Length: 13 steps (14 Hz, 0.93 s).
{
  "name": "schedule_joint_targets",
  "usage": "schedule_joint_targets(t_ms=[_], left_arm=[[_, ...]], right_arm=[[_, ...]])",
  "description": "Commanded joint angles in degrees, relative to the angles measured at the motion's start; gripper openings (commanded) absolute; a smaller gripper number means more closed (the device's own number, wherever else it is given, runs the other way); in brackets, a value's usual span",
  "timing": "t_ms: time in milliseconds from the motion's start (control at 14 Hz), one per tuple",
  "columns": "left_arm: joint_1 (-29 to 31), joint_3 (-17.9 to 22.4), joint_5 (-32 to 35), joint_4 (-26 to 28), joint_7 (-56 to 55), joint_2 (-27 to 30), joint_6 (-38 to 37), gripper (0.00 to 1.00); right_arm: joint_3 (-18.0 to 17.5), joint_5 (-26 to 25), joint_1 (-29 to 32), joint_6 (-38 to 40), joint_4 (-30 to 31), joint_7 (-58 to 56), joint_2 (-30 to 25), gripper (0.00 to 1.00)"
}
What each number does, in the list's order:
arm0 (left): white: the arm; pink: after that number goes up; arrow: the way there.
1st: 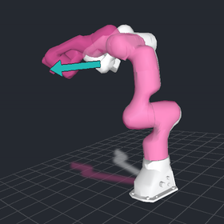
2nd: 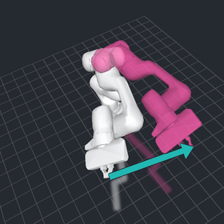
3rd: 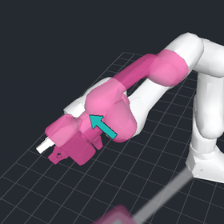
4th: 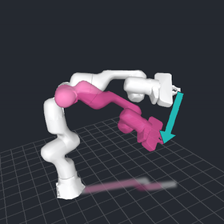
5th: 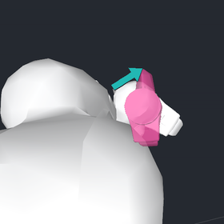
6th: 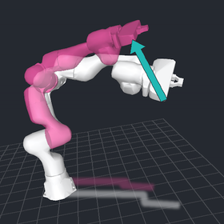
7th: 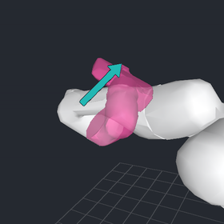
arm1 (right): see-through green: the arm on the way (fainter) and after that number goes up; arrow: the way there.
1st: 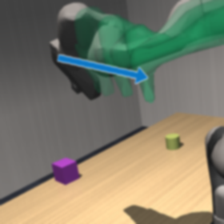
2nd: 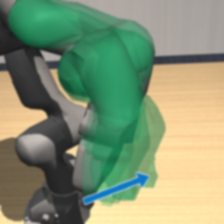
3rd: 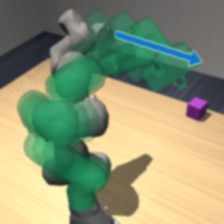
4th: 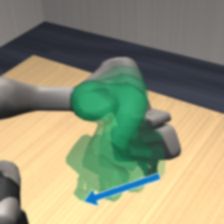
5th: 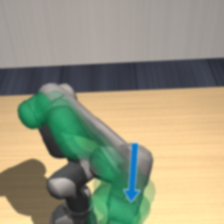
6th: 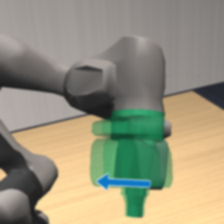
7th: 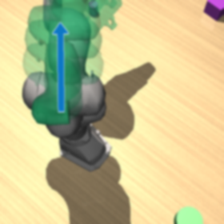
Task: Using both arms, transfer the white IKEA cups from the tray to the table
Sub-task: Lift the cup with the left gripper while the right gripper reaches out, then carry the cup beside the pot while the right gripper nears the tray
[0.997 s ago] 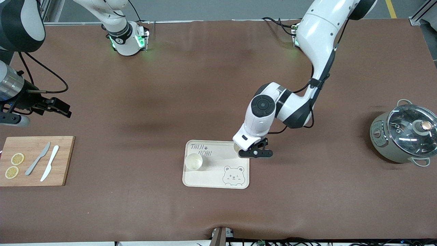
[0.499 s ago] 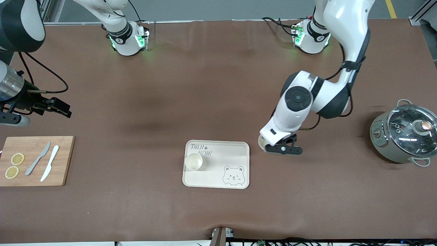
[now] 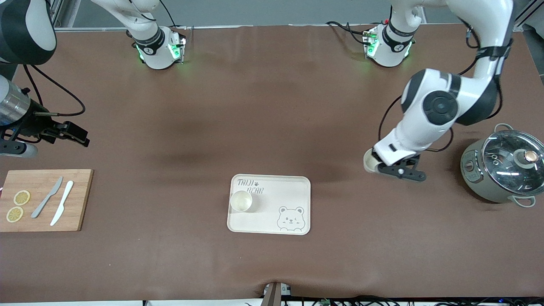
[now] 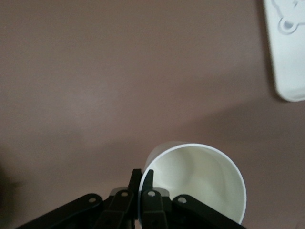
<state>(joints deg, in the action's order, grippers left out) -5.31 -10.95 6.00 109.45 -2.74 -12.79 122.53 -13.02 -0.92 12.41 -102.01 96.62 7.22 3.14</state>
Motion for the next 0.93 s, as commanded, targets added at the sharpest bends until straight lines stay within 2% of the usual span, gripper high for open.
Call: schedule_joint_targets(t_ms=[0,142,427,641,855], left_arm=[[4.0,-1.0,-3.2,7.6,6.5,6.1,2.1,0.0],[6.6,-1.0,-5.5,12.7,11.3,8.6,5.9,0.0],[12.0,-1.0,-10.0,20.0,21.8,11.5,11.6,0.0],[15.1,-1.0,-13.6,25.3,29.3,12.0,17.5,0.0],[16.0,-1.0,-16.9,29.3,33.8,11.8,23.3,0.0]], right_arm=[[-0.2,1.2,-3.1,-2.4,-0.9,1.6,0.0,1.0],[-0.2,1.2,-6.6,-3.2,-1.4,9.7,0.3,1.0],[-0.1,-0.3,-15.3,-5.4,-5.5,23.9,5.8,1.0],[-0.1,-4.6,-20.3,-8.4,-8.3,34.2,11.3,1.0],[0.0,-8.2,-24.4,-8.6,-13.8,42.2,18.0,1.0]])
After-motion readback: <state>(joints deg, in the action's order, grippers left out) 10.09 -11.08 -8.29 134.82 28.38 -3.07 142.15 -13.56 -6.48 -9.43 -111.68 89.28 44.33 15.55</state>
